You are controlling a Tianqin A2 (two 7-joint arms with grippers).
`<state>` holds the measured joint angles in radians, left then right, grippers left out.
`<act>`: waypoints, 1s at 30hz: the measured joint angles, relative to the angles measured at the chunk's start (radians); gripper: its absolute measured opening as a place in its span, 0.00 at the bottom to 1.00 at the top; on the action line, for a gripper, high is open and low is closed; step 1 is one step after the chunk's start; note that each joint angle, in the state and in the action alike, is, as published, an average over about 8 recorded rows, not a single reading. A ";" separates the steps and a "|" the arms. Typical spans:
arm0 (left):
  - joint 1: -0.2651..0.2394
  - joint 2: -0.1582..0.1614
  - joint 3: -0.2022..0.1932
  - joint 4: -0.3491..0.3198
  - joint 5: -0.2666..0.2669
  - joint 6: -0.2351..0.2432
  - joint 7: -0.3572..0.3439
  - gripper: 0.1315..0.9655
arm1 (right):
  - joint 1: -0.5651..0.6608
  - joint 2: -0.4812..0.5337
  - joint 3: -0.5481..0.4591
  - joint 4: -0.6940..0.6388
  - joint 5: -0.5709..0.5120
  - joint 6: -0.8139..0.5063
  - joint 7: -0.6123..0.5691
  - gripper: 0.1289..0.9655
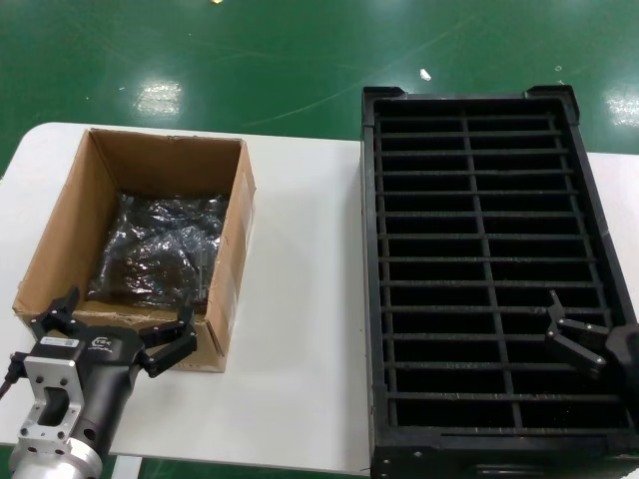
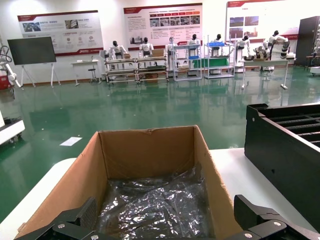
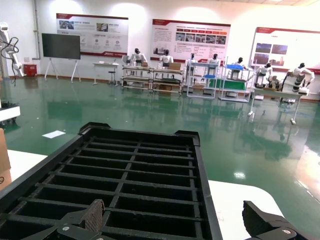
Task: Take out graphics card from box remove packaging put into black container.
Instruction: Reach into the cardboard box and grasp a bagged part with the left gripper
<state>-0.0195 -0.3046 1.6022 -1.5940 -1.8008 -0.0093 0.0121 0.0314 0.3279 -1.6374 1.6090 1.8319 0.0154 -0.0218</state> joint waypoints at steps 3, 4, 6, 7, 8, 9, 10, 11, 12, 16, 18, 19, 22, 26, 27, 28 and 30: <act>0.000 0.000 0.000 0.000 0.000 0.000 0.000 1.00 | 0.000 0.000 0.000 0.000 0.000 0.000 0.000 1.00; 0.000 0.000 0.000 0.000 0.000 0.000 0.000 1.00 | 0.000 0.000 0.000 0.000 0.000 0.000 0.000 1.00; 0.000 0.000 0.000 0.000 0.000 0.000 0.000 1.00 | 0.000 0.000 0.000 0.000 0.000 0.000 0.000 1.00; 0.000 0.000 0.000 0.000 0.000 0.000 0.000 1.00 | 0.000 0.000 0.000 0.000 0.000 0.000 0.000 1.00; 0.000 0.000 0.000 0.000 0.000 0.000 0.000 1.00 | 0.000 0.000 0.000 0.000 0.000 0.000 0.000 1.00; 0.000 0.000 0.000 0.000 0.000 0.000 0.000 1.00 | 0.000 0.000 0.000 0.000 0.000 0.000 0.000 1.00; 0.000 0.000 0.000 0.000 0.000 0.000 0.000 1.00 | 0.000 0.000 0.000 0.000 0.000 0.000 0.000 1.00; 0.000 0.000 0.000 0.000 0.000 0.000 0.000 1.00 | 0.000 0.000 0.000 0.000 0.000 0.000 0.000 1.00; 0.000 0.000 0.000 0.000 0.000 0.000 0.000 1.00 | 0.000 0.000 0.000 0.000 0.000 0.000 0.000 1.00; 0.000 0.000 0.000 0.000 0.000 0.000 0.000 1.00 | 0.000 0.000 0.000 0.000 0.000 0.000 0.000 1.00; 0.000 0.000 0.000 0.000 0.000 0.000 0.000 1.00 | 0.000 0.000 0.000 0.000 0.000 0.000 0.000 1.00; 0.000 0.000 0.000 0.000 0.000 0.000 0.000 1.00 | 0.000 0.000 0.000 0.000 0.000 0.000 0.000 1.00; 0.000 0.000 0.000 0.000 0.000 0.000 0.000 1.00 | 0.000 0.000 0.000 0.000 0.000 0.000 0.000 1.00; 0.000 0.000 0.000 0.000 0.000 0.000 0.000 1.00 | 0.000 0.000 0.000 0.000 0.000 0.000 0.000 1.00; 0.000 0.000 0.000 0.000 0.000 0.000 0.000 1.00 | 0.000 0.000 0.000 0.000 0.000 0.000 0.000 1.00; 0.000 0.000 0.000 0.000 0.000 0.000 0.000 1.00 | 0.000 0.000 0.000 0.000 0.000 0.000 0.000 1.00; 0.000 0.000 0.000 0.000 0.000 0.000 0.000 1.00 | 0.000 0.000 0.000 0.000 0.000 0.000 0.000 1.00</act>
<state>-0.0195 -0.3046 1.6022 -1.5940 -1.8008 -0.0093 0.0121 0.0314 0.3279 -1.6374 1.6090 1.8319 0.0154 -0.0218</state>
